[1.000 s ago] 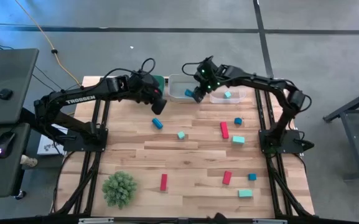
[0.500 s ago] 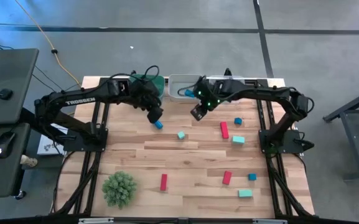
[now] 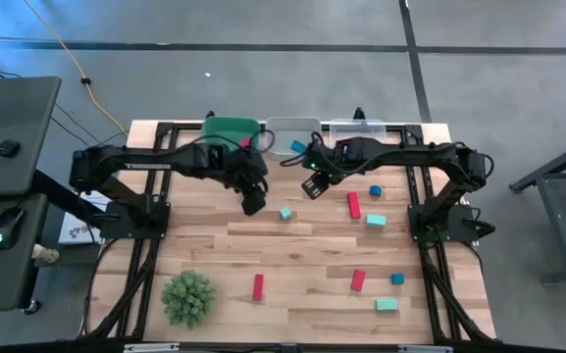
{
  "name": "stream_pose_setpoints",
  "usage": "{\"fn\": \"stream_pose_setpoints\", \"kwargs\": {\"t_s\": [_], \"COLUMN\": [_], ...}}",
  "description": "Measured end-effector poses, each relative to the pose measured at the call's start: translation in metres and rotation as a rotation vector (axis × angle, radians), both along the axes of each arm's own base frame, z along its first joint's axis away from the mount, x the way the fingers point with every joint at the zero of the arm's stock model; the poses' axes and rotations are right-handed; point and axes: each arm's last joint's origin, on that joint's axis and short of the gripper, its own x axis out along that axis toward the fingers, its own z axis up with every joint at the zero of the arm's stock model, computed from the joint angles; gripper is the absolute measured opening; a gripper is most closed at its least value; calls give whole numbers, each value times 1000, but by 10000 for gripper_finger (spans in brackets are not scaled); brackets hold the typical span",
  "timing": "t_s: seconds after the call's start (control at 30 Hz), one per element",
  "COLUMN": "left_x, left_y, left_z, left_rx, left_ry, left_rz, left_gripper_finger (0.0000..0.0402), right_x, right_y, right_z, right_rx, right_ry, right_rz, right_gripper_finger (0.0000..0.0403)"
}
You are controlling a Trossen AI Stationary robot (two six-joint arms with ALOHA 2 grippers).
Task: Sort & place blocks by color
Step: Put the light blue block into the transparent bin
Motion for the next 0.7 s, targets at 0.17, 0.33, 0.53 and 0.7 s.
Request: {"fn": "stream_pose_setpoints", "kwargs": {"t_s": [0.17, 0.33, 0.53, 0.7], "left_x": [17, 32, 47, 55], "left_y": [-1, -3, -8, -15], "left_z": [-16, -32, -54, -69], "left_rx": [-1, 0, -11, 25], "left_ry": [4, 11, 35, 77], "left_rz": [-16, -33, -45, -3], "left_gripper_finger": [177, 177, 177, 177], "right_x": [-8, -17, -29, -35], "right_y": [-2, -6, -12, -16], "right_z": [-1, 9, 25, 32], "right_rx": [-4, -34, -77, -89], "right_ry": [68, 72, 27, 2], "right_rz": [-5, -6, -42, -62], "right_gripper_finger": [145, 145, 145, 145]}}
